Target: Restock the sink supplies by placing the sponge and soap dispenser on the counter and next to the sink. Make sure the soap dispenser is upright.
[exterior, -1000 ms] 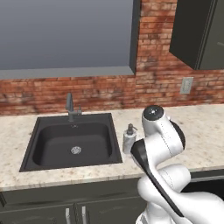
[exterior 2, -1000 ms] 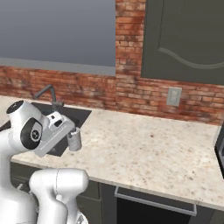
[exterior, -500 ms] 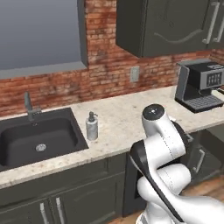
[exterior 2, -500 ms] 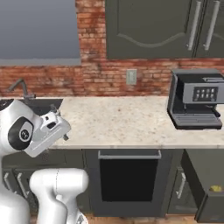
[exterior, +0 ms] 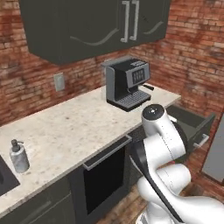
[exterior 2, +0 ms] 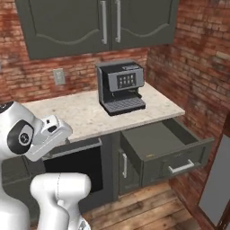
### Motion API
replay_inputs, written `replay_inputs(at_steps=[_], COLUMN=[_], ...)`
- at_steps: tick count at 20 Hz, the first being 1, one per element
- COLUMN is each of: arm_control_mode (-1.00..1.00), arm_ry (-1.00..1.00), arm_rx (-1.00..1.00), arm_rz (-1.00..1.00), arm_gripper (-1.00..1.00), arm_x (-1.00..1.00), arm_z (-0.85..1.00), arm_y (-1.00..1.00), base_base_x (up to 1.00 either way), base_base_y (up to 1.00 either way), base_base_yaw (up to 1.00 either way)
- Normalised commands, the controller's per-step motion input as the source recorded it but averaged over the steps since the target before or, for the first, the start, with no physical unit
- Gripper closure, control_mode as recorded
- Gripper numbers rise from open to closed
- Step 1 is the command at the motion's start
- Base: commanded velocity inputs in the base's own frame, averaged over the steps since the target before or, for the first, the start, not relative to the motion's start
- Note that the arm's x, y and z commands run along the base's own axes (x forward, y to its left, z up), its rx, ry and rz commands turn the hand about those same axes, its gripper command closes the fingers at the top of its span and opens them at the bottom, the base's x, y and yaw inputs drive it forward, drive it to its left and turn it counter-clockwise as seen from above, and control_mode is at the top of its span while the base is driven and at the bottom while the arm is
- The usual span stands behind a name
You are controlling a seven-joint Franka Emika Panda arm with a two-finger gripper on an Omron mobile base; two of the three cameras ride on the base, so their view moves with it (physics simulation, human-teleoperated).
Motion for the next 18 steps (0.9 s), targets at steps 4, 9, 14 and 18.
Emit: replay_inputs(at_steps=[4, 9, 14, 18], arm_control_mode=[1.00, 1.00, 1.00, 1.00], arm_ry=[0.00, 0.00, 0.00, 0.00], arm_rx=[0.00, 0.00, 0.00, 0.00], arm_rz=[0.00, 0.00, 0.00, 0.00], arm_gripper=[-1.00, -1.00, -1.00, -1.00], arm_x=[0.00, 0.00, 0.00, 0.00], arm_z=[0.00, 0.00, 0.00, 0.00], arm_y=[0.00, 0.00, 0.00, 0.00], base_base_x=[0.77, 0.56, 0.29, 0.00], base_base_y=[-0.60, -0.57, 0.11, 0.50], base_base_yaw=[-0.27, -0.21, -0.20, -0.20])
